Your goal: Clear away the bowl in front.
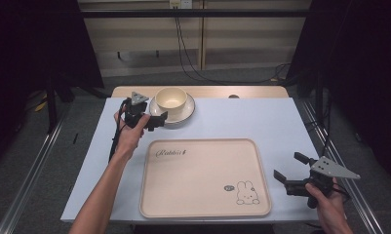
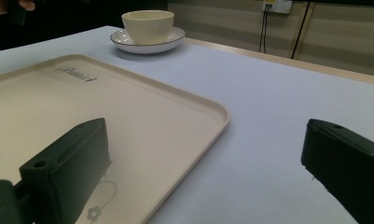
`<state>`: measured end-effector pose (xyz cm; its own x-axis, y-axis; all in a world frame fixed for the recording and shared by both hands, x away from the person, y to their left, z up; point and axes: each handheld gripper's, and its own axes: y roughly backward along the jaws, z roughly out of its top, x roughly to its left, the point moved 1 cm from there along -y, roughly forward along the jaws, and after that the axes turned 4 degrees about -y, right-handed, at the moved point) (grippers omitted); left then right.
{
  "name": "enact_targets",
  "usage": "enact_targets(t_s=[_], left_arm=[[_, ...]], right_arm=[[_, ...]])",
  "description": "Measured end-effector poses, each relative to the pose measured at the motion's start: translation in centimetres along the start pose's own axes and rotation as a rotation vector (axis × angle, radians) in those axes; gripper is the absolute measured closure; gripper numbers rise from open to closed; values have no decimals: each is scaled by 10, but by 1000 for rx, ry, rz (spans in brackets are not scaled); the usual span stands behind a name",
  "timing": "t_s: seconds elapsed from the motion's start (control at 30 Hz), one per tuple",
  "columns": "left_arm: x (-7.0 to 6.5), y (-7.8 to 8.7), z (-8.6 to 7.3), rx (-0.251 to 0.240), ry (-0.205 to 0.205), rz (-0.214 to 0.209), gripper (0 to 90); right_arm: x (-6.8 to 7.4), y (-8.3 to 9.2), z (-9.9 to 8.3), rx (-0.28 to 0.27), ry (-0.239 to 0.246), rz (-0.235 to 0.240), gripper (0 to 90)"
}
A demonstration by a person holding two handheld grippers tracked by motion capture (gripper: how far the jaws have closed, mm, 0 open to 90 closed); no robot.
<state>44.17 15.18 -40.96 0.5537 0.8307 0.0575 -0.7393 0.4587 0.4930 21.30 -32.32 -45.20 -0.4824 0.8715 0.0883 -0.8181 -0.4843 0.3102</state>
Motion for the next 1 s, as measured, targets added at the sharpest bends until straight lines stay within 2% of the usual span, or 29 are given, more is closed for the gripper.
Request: enact_targets(t_s=[0.1, 0.23, 0.37, 0.4, 0.5, 0.57, 0.6, 0.63, 0.67, 0.77, 0.8, 0.9, 0.93, 0.97, 1.0], left_arm=[[2, -6, 3, 3, -18, 17, 61], [8, -20, 10, 11, 18, 26, 67], [12, -28, 14, 35, 5, 30, 73], [12, -32, 15, 31, 21, 32, 77], [18, -43, 21, 59, 1, 64, 95], [20, -46, 21, 58, 7, 61, 149], [21, -49, 21, 68, 1, 78, 167], [23, -52, 22, 78, 14, 85, 167], [27, -58, 22, 109, 39, 74, 166], [30, -68, 20, 90, 64, 98, 182], [33, -70, 18, 127, 43, 89, 181], [34, -79, 15, 135, 74, 103, 174], [35, -81, 15, 132, 60, 141, 176], [36, -83, 14, 154, 58, 142, 173], [36, -83, 14, 154, 58, 142, 174]], right_arm=[[0, 0, 0, 0, -1, 1, 8], [0, 0, 0, 0, -1, 4, 13], [0, 0, 0, -1, 4, 0, 12], [0, 0, 0, -1, 4, -1, 13], [0, 0, 0, 2, 7, 3, 13], [0, 0, 0, 1, 11, 2, 14], [0, 0, 0, -1, 8, -1, 16], [0, 0, 0, -1, 8, -1, 16], [0, 0, 0, -2, 2, 4, 17], [0, 0, 0, -3, 3, 6, 17], [0, 0, 0, -3, 5, 7, 16], [0, 1, 0, -5, -2, 7, 17], [-1, 1, 0, -6, 1, 5, 16], [-1, 1, 0, -7, 3, 3, 17], [-1, 1, -1, -7, -2, 0, 17]])
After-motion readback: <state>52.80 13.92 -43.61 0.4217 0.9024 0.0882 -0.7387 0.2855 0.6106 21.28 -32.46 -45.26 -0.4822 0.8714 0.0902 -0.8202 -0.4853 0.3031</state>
